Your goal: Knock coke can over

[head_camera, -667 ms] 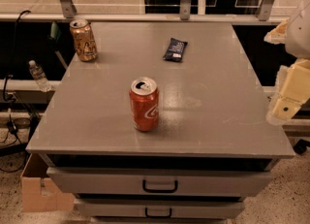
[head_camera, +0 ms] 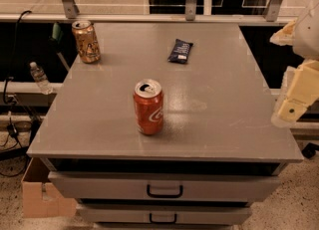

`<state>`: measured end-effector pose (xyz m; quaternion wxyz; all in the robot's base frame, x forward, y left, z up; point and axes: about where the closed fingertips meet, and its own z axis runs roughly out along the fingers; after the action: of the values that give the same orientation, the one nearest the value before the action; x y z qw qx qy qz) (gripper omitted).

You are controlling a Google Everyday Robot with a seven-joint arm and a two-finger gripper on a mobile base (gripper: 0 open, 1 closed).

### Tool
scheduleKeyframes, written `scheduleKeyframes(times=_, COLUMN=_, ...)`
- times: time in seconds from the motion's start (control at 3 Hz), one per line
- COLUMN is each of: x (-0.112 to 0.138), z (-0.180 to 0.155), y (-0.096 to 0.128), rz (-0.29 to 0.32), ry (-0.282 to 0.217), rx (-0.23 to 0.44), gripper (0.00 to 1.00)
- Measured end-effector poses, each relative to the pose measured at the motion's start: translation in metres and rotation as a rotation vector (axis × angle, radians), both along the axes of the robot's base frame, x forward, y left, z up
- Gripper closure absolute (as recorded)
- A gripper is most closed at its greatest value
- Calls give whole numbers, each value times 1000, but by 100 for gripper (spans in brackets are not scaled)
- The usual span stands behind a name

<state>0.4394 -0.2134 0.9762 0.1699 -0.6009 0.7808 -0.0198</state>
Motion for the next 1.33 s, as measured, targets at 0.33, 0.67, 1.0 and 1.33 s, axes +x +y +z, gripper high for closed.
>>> scheduleKeyframes(times=0.33, x=3, z=-25, y=29, rz=29, ry=31, rx=134, gripper=0)
scheduleKeyframes(times=0.67, x=10, z=-48, y=77, rz=95, ry=54, rx=323, gripper=0)
scheduleKeyframes(times=1.0, x=20, z=-59, y=141, rz=183, ry=77, rx=576, gripper=0)
scheduleKeyframes(times=1.33, x=18, z=-64, y=181, rz=242, ry=111, rx=724, gripper=0)
